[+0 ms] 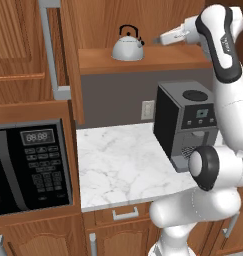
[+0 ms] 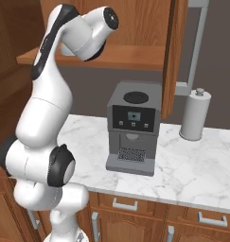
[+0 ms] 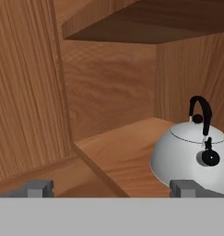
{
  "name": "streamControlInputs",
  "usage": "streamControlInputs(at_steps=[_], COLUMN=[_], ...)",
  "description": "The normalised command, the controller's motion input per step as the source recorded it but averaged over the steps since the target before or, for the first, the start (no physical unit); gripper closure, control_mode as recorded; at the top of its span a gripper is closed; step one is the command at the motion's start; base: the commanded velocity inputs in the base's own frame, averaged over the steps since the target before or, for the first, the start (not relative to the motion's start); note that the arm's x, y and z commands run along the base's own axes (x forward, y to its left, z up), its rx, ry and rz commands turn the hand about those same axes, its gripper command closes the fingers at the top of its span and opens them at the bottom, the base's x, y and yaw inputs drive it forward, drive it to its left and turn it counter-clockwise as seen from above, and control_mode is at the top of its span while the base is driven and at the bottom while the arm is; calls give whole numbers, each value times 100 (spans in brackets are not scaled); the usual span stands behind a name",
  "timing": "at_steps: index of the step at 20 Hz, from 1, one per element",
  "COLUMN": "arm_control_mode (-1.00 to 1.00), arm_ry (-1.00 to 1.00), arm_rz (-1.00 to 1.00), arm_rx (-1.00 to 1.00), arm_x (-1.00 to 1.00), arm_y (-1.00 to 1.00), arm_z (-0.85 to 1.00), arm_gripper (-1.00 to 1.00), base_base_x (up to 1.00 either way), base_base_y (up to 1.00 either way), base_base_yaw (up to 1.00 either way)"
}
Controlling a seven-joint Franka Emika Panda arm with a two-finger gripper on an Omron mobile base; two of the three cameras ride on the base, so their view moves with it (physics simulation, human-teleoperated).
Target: Open the cabinet, pick the kettle from the cabinet, and place it in the sink.
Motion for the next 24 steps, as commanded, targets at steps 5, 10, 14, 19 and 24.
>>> streamControlInputs(at_steps=[5,10,14,19,24], arm_control_mode=[-100,-100,-100,-100,-100], arm_ry=[0,0,2,5,8], arm_rz=[0,0,0,0,0], arm_rx=[3,0,0,0,0], arm_x=[20,23,20,19,22], arm_y=[2,0,0,0,2], arm_z=[-9,0,1,3,5], arm_gripper=[-100,-100,-100,-100,-100], base_base_x=[0,0,0,0,0], base_base_y=[0,0,0,0,0], base_base_yaw=[0,0,0,0,0])
